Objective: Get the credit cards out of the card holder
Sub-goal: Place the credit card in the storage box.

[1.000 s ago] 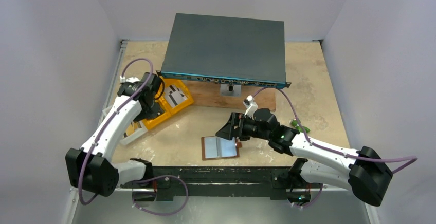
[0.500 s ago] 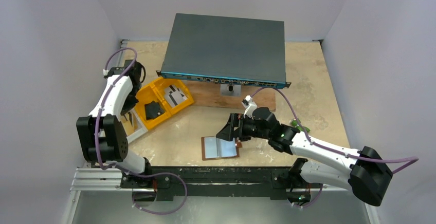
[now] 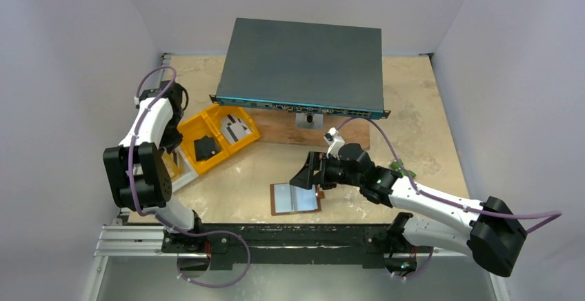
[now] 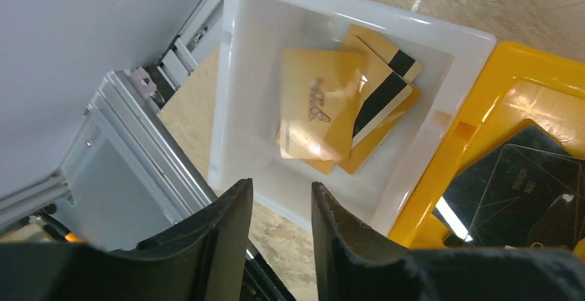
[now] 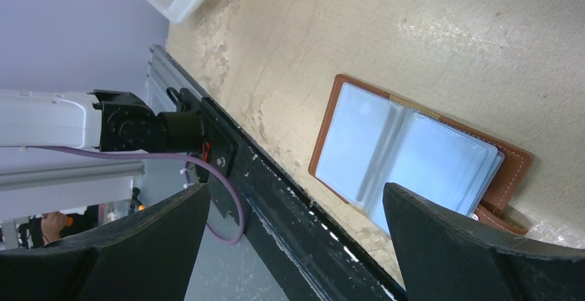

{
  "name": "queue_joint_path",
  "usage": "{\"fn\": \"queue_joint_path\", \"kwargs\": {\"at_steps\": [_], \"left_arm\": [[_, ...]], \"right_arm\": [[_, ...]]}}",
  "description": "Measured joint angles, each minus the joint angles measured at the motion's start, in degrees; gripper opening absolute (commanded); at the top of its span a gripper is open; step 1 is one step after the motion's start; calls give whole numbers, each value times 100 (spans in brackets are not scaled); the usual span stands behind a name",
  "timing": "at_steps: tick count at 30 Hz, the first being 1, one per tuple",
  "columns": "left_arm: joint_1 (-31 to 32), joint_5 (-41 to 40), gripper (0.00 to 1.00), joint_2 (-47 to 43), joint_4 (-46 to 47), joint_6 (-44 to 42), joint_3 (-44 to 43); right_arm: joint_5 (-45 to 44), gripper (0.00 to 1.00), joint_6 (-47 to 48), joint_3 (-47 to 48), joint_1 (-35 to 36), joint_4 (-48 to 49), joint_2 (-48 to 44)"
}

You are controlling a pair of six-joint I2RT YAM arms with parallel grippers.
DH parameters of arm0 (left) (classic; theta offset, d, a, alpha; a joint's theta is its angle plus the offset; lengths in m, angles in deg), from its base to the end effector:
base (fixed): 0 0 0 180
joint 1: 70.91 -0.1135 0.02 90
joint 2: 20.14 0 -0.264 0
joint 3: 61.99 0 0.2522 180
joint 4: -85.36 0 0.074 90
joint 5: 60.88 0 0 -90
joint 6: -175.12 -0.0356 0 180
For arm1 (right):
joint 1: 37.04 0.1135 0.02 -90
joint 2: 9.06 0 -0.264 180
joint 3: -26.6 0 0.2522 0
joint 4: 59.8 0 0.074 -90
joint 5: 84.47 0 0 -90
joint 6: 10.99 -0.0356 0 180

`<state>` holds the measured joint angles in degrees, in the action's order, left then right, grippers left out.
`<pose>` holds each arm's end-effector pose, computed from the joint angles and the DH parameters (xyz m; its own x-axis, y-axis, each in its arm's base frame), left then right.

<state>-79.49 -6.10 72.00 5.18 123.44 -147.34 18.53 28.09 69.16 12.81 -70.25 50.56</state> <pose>0.2795 0.0629 0.2446 -0.6804 -0.6149 -0.3986 -0.7315 0.5378 0.4191 0.1383 0.1764 0.2171 -0.8658 0.1467 -0.4785 -0.3194 0.5740 0.7540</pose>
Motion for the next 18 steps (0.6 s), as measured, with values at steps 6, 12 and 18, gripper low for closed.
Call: {"fn": "queue_joint_path", "kwargs": {"at_steps": [6,12,18], "left_arm": [[-2,216,73,-127,59,-31,66],[-2,811,79,-964,201,-227,337],[4,2343,84,-2326,682,-730,1001]], "right_arm": [[2,99,0,22,2,-31,22],[-15,99,42,136,2,-109,210],[-221,99,63,247,2,-337,295]]}}
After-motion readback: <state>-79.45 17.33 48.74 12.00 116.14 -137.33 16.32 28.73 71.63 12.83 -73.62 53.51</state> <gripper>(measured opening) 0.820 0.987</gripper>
